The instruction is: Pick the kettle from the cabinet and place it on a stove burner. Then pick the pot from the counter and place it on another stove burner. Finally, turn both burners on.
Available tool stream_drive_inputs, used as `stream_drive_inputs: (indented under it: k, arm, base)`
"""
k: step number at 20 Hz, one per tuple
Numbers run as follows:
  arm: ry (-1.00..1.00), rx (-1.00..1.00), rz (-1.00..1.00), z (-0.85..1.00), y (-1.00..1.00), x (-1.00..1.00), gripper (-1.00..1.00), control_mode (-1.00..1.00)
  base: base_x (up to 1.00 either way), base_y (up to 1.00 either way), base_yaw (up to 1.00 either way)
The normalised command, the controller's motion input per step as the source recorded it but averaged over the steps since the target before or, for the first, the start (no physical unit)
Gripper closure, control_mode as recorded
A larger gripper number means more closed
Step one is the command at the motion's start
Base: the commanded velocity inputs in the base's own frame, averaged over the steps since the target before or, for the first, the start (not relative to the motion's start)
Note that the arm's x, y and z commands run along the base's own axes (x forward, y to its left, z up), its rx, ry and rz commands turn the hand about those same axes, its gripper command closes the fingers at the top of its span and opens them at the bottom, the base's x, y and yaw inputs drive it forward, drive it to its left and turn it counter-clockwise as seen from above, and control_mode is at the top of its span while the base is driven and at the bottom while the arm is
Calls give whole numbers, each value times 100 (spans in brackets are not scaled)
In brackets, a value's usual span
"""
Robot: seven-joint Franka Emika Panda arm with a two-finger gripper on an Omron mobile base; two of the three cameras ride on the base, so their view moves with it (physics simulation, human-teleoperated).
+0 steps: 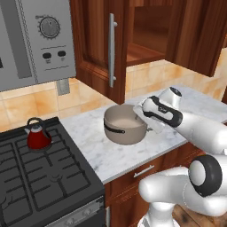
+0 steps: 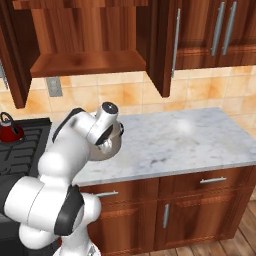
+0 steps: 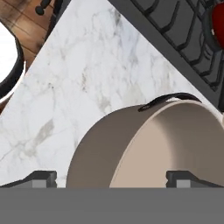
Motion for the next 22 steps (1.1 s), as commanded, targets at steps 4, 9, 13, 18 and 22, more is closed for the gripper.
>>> stream_drive_inputs:
  k: [4,9,13,18,22]
  arm:
    - [12,-13,-7,-10,0,16,-100,-100]
    - [14,-13,-6,-11,0,19,-100,-100]
    - [11,-6,-4,-10,0,11,-100,-100]
    - [7,-2,-4,-6,0,10,-100,-100]
    - [5,-4,-2,-16,0,6,-100,-100]
  base:
    - [0,0,0]
    - [0,0,0]
    - [0,0,0]
    - [0,0,0]
    - [0,0,0]
